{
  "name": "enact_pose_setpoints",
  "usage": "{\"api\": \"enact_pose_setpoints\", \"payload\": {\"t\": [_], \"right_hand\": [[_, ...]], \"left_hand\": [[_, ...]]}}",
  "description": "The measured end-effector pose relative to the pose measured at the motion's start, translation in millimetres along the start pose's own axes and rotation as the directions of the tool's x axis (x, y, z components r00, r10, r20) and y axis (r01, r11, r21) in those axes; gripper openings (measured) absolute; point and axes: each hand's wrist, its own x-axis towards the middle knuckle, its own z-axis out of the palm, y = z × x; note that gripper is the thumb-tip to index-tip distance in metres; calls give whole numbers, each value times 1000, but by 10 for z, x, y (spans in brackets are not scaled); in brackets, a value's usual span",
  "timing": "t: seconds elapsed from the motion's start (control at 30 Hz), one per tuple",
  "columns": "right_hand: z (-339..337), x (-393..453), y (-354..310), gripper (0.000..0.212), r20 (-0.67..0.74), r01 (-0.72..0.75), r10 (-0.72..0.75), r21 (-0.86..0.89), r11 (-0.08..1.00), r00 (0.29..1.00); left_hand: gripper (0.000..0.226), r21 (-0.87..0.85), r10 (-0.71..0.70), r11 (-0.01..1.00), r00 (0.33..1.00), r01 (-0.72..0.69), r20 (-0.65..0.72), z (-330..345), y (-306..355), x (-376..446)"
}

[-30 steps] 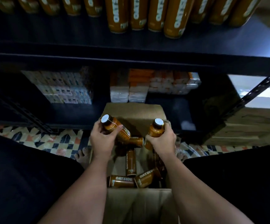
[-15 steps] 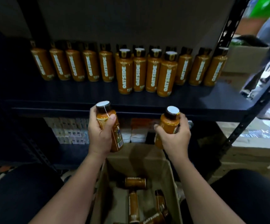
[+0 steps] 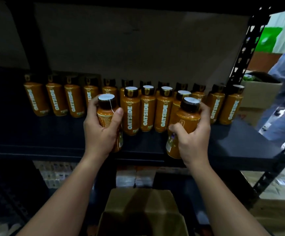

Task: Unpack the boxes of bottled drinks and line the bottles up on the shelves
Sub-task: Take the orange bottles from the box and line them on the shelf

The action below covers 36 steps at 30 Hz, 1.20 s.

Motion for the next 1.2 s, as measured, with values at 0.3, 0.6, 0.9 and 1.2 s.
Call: {"api": "enact_pose_setpoints", "payload": {"t": [0.3, 0.6, 0.9, 1.2], "right_hand": [[60, 29, 307, 66, 130, -9, 0, 70, 997, 992], [-35, -75, 306, 86, 166, -58, 73, -93, 994, 983], [-64, -137, 328, 67, 234, -128, 164, -161, 979, 958], [-102, -205, 339, 89, 149, -75, 115, -251, 965, 982]], "left_hand": [[53, -32, -56, 998, 998, 57, 17, 13, -221, 95], [87, -159, -115, 974, 954, 164, 278, -375, -324, 99], [88, -61, -151, 984, 961, 169, 233, -373, -345, 56], [89, -66, -179, 975, 926, 212, 333, -444, -322, 73]]}}
